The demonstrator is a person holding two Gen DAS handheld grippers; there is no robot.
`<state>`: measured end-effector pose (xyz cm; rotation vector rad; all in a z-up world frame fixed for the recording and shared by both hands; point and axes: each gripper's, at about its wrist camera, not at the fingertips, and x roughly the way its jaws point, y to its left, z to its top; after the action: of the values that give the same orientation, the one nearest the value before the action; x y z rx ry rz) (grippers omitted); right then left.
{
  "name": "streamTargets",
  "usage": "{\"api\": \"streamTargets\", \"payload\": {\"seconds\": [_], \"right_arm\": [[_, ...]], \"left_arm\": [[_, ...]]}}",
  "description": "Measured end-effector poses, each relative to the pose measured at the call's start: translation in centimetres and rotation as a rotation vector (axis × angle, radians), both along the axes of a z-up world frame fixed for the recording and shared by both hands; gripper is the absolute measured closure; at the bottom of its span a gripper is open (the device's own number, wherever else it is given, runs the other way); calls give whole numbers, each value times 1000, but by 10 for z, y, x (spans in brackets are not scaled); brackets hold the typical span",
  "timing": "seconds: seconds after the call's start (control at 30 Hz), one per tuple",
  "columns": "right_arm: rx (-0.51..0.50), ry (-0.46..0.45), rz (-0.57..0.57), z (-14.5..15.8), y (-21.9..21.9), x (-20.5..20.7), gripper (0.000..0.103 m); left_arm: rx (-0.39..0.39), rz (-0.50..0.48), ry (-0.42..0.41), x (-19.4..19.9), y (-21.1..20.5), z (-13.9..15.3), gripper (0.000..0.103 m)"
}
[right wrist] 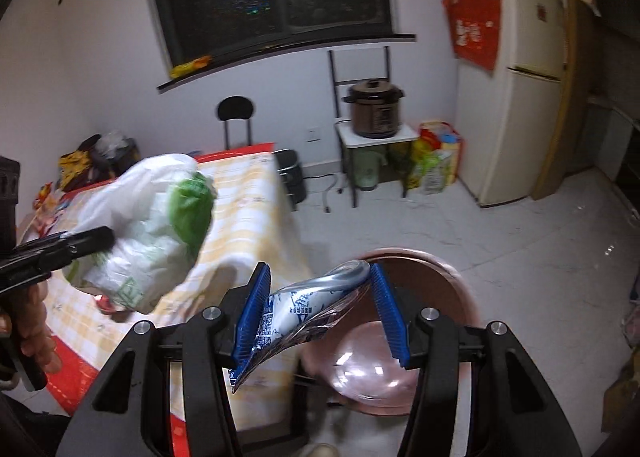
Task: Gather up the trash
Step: 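Carry the cans in the right gripper over the brown bin, then open the right gripper to drop the cans into the bin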
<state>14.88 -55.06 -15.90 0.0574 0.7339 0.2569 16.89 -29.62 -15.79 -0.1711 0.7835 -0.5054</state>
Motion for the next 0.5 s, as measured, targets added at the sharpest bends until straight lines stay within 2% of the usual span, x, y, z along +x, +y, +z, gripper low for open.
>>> {"api": "streamTargets", "payload": {"seconds": [0.2,0.27,0.3,0.4,0.5], "right_arm": [[-37,21,-53,-11,-55,2,51],[-44,27,-76,-14,-73,2,51],[-45,30,-91,-16,-84,1,51],[-44,35,-115,-19,-102,0,51],[-45,39,-127,-24,-113,2,51]], "left_arm": [[-81,-116,100,54,-92,-32,81],[-105,-160,95,65,-114,-36,61],[-110,-174,84,70,-124,-37,43],[-95,-173,55,81,-140,-31,37],[-107,-128,34,85,-134,-22,23]]}}
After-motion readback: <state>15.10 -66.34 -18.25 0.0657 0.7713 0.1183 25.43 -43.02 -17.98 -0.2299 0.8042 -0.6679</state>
